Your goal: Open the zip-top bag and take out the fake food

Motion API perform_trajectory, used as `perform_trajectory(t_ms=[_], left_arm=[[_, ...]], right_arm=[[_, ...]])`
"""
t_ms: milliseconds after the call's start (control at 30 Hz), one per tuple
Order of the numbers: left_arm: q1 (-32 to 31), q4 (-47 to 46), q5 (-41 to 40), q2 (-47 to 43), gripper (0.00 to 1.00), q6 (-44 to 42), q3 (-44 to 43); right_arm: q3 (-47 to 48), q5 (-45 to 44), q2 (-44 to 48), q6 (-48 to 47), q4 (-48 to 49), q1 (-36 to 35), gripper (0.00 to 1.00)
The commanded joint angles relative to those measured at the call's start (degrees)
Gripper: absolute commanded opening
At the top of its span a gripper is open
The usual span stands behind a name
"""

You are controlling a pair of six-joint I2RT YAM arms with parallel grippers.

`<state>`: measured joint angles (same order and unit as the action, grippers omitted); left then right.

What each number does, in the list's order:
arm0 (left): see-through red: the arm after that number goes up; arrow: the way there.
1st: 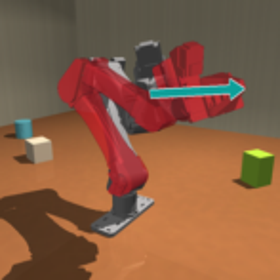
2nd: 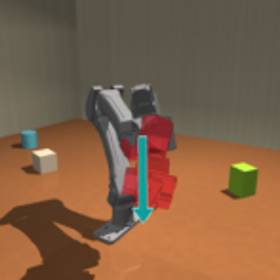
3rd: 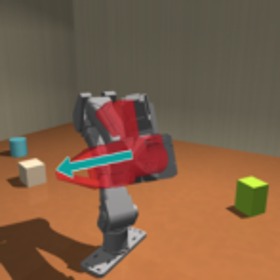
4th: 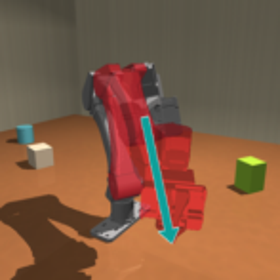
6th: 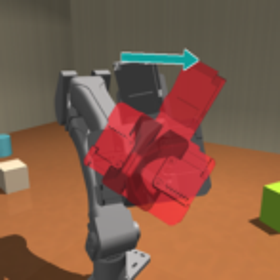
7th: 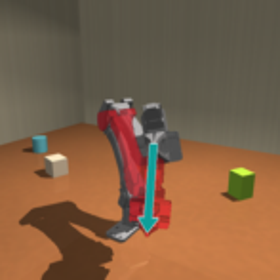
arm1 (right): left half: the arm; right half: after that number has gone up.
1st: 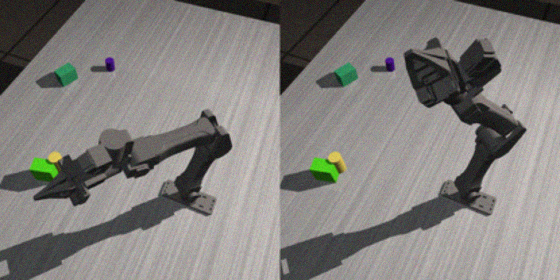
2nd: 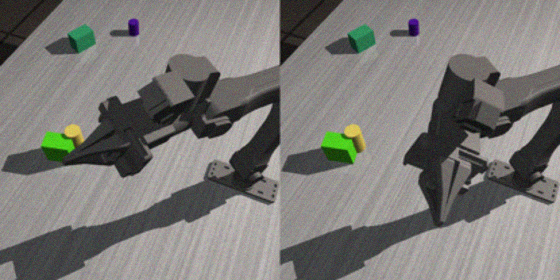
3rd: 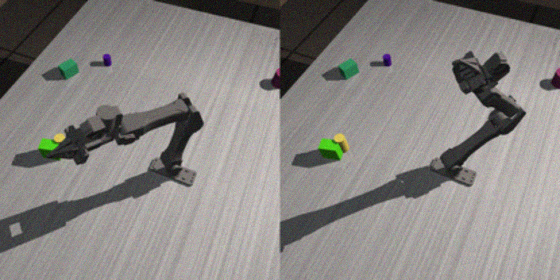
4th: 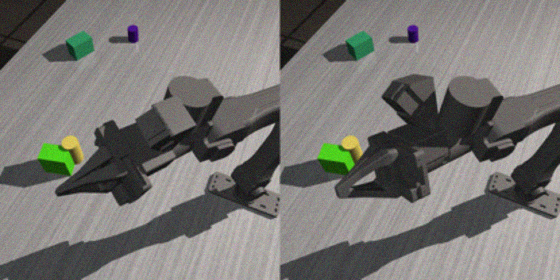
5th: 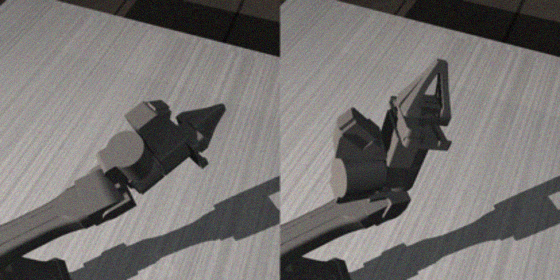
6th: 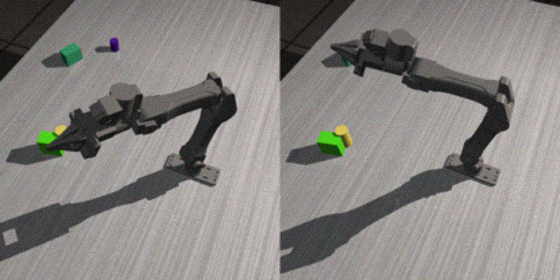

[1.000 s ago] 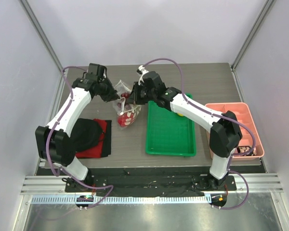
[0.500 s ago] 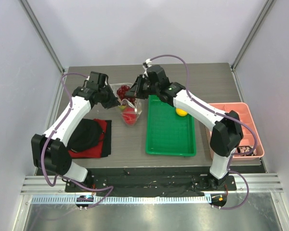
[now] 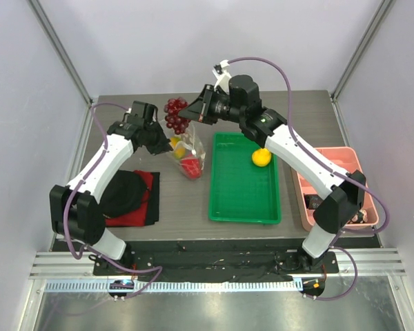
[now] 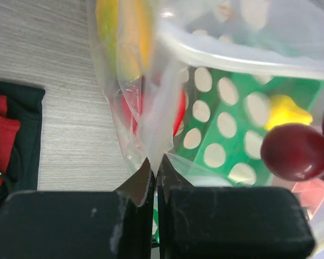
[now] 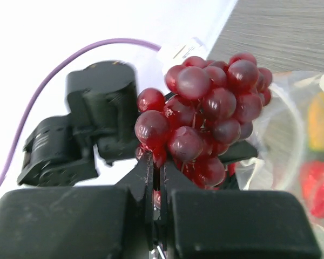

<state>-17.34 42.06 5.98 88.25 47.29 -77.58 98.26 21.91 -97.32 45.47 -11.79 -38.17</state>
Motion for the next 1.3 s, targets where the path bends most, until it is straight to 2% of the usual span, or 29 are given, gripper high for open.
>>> perform_trajectory(t_ms=[0, 33, 133, 267, 533, 700, 833, 933, 967, 1000, 1067, 1100, 1267], left_arm=[[0.2, 1.3, -2.1, 0.4, 0.0, -0.9, -4.9], [0.6, 1.8, -3.2, 0.3, 0.0, -0.9, -5.3], [1.3, 3.4, -5.1, -0.5, 0.0, -0.8, -6.1], [1.9, 3.8, -4.1, -0.5, 0.0, -0.9, -7.2], [1.9, 3.5, -1.5, 0.7, 0.0, -1.1, -8.6], [1.9, 3.2, 1.1, 1.5, 0.0, -1.2, -10.0], [1.9, 2.5, 2.2, 1.7, 0.0, -0.9, -10.9], [1.9, 2.4, 3.1, 2.1, 0.0, -0.7, -12.3], [1.9, 2.5, 3.2, 2.2, 0.0, -0.7, -12.9], [1.9, 2.5, 3.3, 2.3, 0.0, -0.7, -13.1], [1.9, 2.4, 3.4, 2.2, 0.0, -0.7, -13.3], [1.9, 2.3, 3.5, 2.2, 0.0, -0.7, -13.2], [1.9, 2.4, 3.6, 1.8, 0.0, -1.1, -12.5]], right_arm=[[1.4, -2.1, 8.6, -0.6, 2.8, 1.9, 0.01], [1.1, -4.9, 9.9, -1.2, -1.8, 3.0, 0.02], [-5.1, -11.4, 17.1, -3.9, -6.6, 7.8, 0.01], [-17.1, -17.6, 26.0, -9.2, -13.0, 11.7, 0.01], [-36.3, -23.6, 29.9, -15.1, -13.6, 12.7, 0.01], [-42.6, -24.6, 32.5, -16.8, -13.9, 12.6, 0.02], [-47.6, -25.4, 33.1, -16.8, -14.5, 12.7, 0.08], [-48.4, -27.1, 32.7, -15.5, -17.5, 12.8, 0.36], [-48.1, -28.0, 32.4, -15.1, -19.1, 12.7, 0.59], [-47.5, -29.6, 32.5, -13.7, -22.7, 12.8, 0.72], [-45.9, -30.1, 32.9, -13.7, -25.6, 12.8, 0.84], [-45.2, -29.9, 33.2, -14.5, -27.4, 12.8, 0.87], [-37.6, -26.8, 33.3, -17.6, -27.3, 12.3, 0.9]])
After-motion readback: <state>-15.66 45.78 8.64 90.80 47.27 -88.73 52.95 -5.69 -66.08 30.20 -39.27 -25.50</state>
